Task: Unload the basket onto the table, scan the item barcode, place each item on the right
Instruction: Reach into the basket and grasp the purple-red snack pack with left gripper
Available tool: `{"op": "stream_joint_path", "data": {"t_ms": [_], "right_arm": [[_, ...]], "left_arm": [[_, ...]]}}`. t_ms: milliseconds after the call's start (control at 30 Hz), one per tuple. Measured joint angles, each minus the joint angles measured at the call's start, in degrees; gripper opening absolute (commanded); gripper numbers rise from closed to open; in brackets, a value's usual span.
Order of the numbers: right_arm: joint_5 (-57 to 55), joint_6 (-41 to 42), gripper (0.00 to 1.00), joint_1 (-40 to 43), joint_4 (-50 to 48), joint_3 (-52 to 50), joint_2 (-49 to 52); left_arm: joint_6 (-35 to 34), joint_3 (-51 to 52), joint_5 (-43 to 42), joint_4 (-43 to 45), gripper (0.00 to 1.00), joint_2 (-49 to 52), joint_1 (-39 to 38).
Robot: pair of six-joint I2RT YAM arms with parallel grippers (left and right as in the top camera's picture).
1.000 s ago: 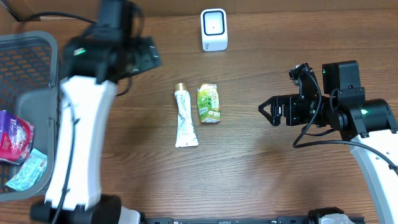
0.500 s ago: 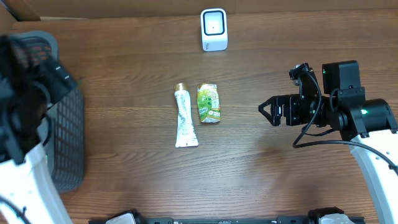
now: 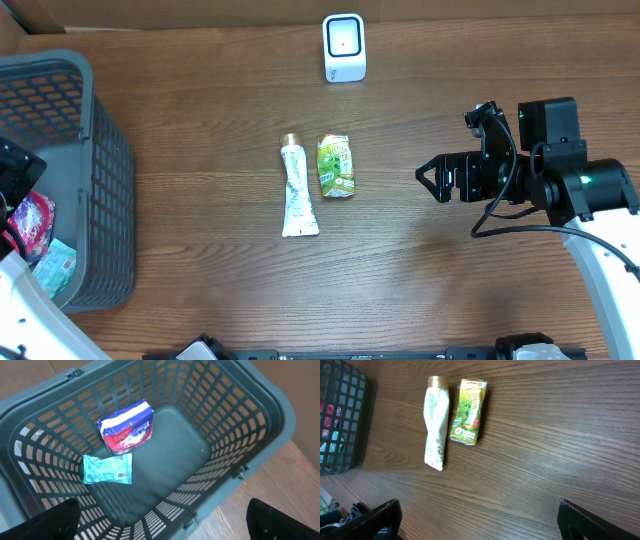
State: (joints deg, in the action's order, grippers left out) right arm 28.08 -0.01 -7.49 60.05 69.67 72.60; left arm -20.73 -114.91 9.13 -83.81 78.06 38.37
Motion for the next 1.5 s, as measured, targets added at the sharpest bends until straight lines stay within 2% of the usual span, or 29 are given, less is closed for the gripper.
{"op": "stream_joint_path", "data": {"t_ms": [533, 733, 933, 1100, 1300, 1500], "right_arm": [[0.00, 0.02, 1.00, 0.00, 0.00, 0.00, 0.00], [0.02, -0.02, 1.00, 0.02, 0.04, 0.00, 0.00], [0.00, 0.02, 1.00, 0.02, 0.20, 0.00, 0.00], [0.02, 0.02, 1.00, 0.00, 0.48, 0.00, 0.00], [0.00, -0.02, 1.00, 0.00, 0.52, 0.00, 0.00], [0.00, -0.02, 1.00, 0.00, 0.52, 0.00, 0.00]], "left_arm": [[-1.77, 0.02, 5.88, -1.46, 1.00, 11.39, 2.62], [-1.25, 0.76, 6.58, 2.89, 1.00, 12.24, 4.96], [3.80, 1.42, 7.06, 10.16, 1.00, 17.84, 5.90], [9.35, 1.73, 6.99, 10.49, 0.94, 24.22, 5.92], [15.10, 2.36, 6.99, 11.04, 0.95, 31.12, 5.92], [19.45, 2.51, 7.04, 14.75, 0.98, 32.76, 5.92]]}}
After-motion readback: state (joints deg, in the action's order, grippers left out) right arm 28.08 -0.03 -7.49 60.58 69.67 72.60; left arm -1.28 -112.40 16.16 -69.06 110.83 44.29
